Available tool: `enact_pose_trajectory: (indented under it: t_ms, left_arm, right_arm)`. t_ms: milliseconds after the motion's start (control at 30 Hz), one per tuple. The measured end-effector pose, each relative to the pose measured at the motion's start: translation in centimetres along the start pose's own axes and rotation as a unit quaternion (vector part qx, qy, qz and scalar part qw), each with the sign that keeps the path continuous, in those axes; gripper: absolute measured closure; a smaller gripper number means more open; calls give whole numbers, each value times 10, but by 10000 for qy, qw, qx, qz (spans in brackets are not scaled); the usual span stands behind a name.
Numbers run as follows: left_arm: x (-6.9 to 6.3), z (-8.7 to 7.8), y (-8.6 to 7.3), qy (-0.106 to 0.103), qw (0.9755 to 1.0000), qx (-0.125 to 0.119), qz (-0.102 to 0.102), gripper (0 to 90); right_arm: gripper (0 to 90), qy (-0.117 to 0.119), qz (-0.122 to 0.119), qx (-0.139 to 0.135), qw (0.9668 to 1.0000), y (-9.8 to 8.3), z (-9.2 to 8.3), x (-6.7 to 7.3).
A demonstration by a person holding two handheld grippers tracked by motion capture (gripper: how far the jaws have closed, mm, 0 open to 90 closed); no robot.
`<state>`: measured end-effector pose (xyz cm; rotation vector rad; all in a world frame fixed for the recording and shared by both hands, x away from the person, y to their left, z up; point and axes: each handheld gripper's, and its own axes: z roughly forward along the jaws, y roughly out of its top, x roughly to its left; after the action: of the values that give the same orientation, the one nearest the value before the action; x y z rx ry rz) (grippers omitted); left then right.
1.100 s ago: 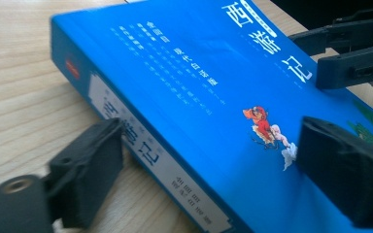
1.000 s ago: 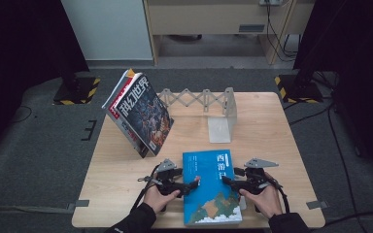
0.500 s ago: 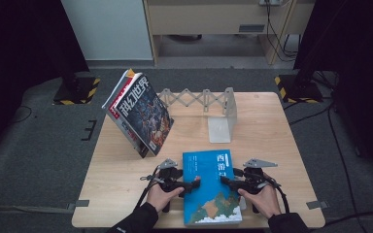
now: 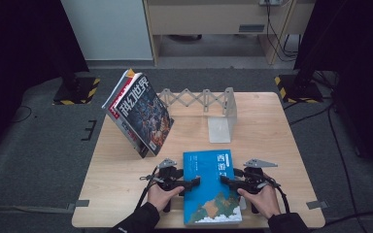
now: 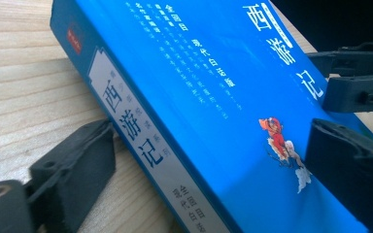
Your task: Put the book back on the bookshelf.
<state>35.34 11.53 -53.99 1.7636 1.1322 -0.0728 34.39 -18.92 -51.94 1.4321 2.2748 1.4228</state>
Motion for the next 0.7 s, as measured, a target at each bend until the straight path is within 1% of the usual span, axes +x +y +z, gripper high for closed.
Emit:
enact_pose_trajectory:
  t_ms: [33,133,200,300,400,433,467,500,533,633,667,700]
  left_arm:
    - [0,0,0,-58,10000,-1,-76,79]
    - [0,0,0,-61,9999,-12,-79,91]
    - [1,-1,0,-67,9999,-10,-135,98]
    - [2,-2,1,-81,9996,2,-257,133]
    - [2,-4,3,-87,9994,25,-334,161]
    - [2,-4,3,-118,9993,37,-362,177]
    - [2,-5,4,-153,9993,44,-346,191]
    - [2,-6,5,-163,9992,38,-375,202]
    - [2,-7,6,-167,9990,42,-408,213]
    - [2,-9,8,-178,9990,57,-412,245]
    - [1,-10,8,-189,9988,63,-441,252]
    - [1,-11,9,-187,9989,81,-426,258]
  right_arm:
    - [292,15,38,-4,10000,0,0,0]
    - [289,46,88,-39,9999,-1,1,-1]
    - [289,39,82,-40,10000,-1,1,-1]
    - [288,39,81,-40,10000,-1,1,-1]
    - [289,47,81,-36,9999,-1,1,-1]
    - [289,54,90,-32,9999,-1,1,-1]
    - [289,73,113,-37,9999,-1,1,-2]
    - [290,86,130,-28,9999,-1,0,-2]
    - [291,89,143,-34,9999,-2,0,-2]
    - [293,83,189,-65,9998,-2,-1,-2]
    - [294,95,180,-52,9998,-2,-1,-2]
    - [295,100,178,-57,9998,-2,-1,-3]
